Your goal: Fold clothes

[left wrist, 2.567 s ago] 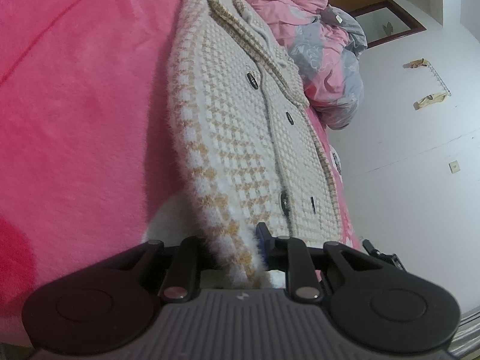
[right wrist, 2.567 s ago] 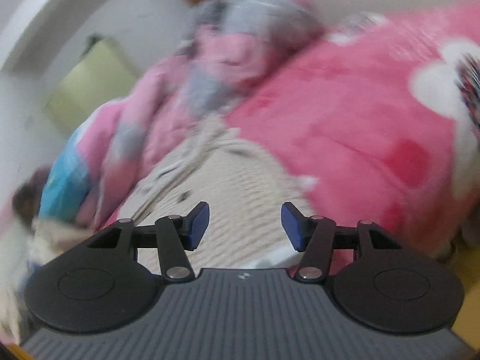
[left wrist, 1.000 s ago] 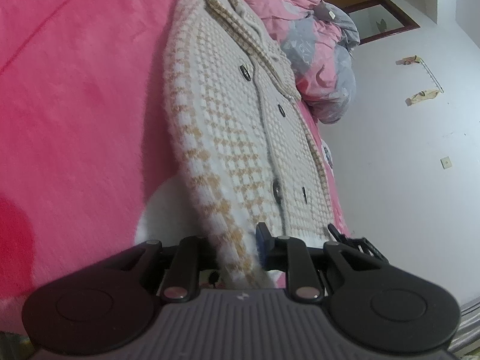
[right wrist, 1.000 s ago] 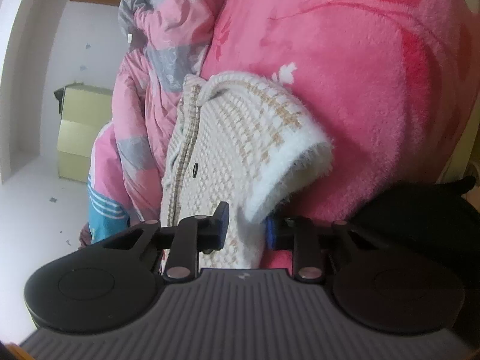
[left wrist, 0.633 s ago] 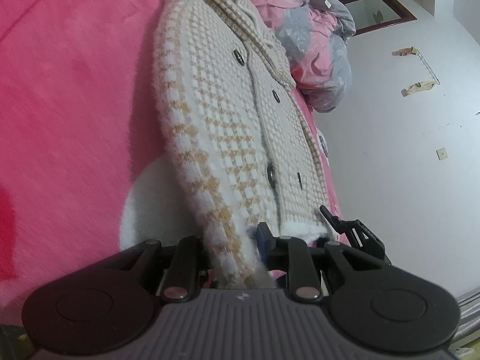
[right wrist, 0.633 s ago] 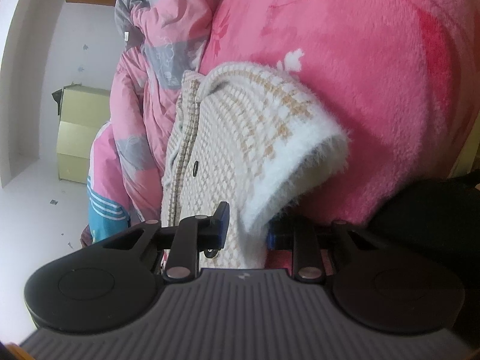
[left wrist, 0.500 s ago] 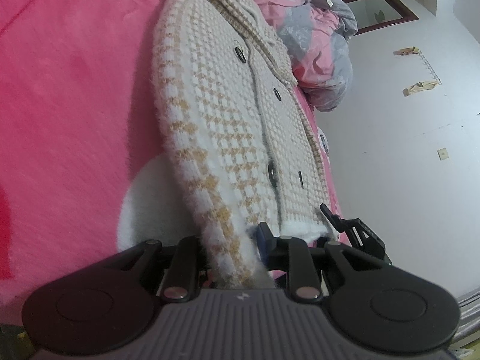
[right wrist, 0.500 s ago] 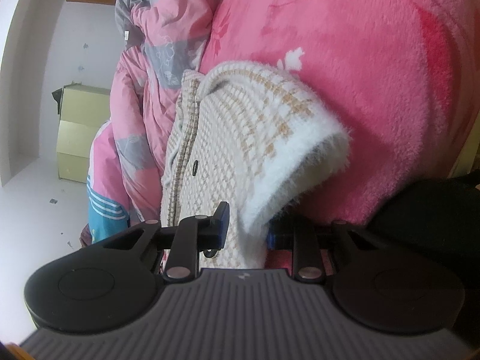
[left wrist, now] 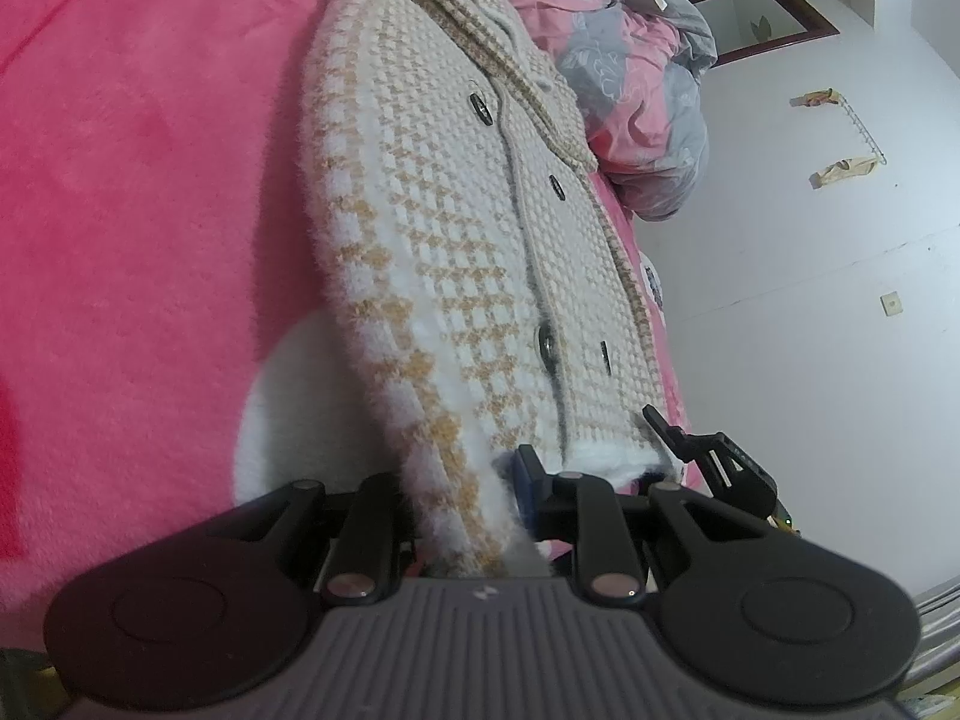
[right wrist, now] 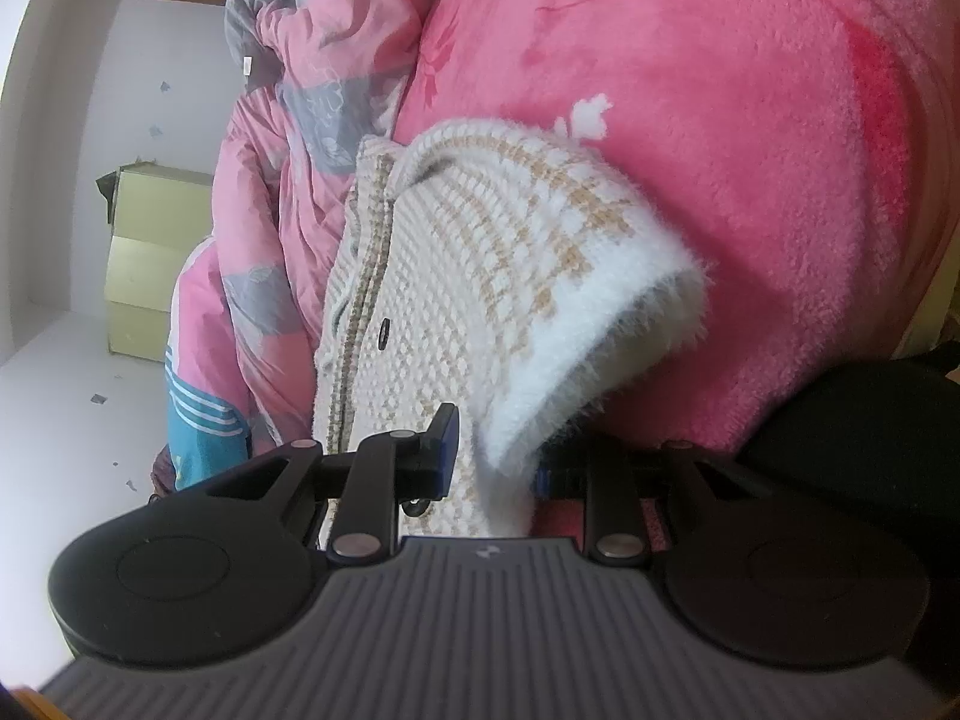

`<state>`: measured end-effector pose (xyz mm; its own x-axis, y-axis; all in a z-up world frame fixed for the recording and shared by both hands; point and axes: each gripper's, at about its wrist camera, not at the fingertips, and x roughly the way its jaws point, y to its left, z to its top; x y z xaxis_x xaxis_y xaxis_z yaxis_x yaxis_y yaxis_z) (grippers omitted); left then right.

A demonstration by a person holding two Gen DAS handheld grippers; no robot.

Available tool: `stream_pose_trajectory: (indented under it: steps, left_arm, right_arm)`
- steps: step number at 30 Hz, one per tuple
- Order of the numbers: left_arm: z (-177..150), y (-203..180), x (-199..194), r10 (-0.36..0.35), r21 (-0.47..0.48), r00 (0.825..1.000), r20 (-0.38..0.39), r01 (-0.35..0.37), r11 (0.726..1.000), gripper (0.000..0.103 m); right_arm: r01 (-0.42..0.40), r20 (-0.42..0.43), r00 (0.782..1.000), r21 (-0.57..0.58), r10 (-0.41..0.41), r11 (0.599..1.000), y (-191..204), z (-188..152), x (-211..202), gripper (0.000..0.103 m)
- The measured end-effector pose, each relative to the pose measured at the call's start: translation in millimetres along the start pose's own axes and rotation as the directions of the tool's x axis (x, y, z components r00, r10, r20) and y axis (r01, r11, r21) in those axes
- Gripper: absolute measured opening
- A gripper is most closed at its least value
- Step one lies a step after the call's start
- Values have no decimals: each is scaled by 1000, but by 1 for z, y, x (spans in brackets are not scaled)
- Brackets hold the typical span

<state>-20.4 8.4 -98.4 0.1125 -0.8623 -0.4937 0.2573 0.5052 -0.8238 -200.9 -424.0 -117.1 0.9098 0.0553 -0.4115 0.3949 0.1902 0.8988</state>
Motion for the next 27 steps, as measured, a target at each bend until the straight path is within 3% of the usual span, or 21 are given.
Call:
stream_pose_trajectory:
  steps: [27]
  left_arm:
    - [-2, -2, 2, 8, 12, 1000, 5, -9, 1000, 21]
  right_arm:
    - [14, 3, 1000, -8, -14, 1000, -1, -3, 0, 20]
